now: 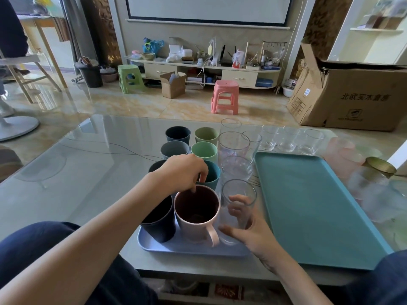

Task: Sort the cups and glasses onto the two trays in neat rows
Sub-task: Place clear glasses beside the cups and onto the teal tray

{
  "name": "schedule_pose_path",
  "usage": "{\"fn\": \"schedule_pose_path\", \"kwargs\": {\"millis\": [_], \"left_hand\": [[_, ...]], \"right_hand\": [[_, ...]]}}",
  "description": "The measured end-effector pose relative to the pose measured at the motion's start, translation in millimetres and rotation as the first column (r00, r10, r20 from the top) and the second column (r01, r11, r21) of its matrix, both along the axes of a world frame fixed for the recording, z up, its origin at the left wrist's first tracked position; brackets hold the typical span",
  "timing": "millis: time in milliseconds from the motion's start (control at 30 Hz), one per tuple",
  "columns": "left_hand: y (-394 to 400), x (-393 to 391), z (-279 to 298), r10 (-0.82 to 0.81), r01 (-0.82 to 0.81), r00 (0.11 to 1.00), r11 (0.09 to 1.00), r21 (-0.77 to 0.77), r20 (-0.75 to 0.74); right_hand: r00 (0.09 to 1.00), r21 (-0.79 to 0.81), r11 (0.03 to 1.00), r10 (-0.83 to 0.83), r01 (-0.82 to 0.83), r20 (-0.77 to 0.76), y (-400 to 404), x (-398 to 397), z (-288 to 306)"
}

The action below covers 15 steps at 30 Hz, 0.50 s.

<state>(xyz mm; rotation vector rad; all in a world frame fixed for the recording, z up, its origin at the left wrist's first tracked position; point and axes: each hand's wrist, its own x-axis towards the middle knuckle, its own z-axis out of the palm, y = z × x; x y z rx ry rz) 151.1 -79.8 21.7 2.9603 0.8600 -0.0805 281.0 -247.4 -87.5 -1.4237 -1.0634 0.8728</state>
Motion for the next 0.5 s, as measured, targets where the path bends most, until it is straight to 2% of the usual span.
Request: {"fn": "schedule_pose_path", "kwargs": {"millis": [300, 500], "left_hand": [[-0.8, -0.6, -5.5, -0.012, 0.015, 0.998, 0.999, -0.036, 0.069], [-0.7, -2.0, -4.6, -0.006, 0.009, 0.997, 0.999, -0.045, 0.080]], "right_hand": [[0.989, -0.058, 0.997, -0.041, 0.050, 0.142, -4.5, -0.6, 2.9], [0.983, -0.056, 0.995, -0.070, 0.080, 0.169, -4.8, -3.6, 2.5]]}}
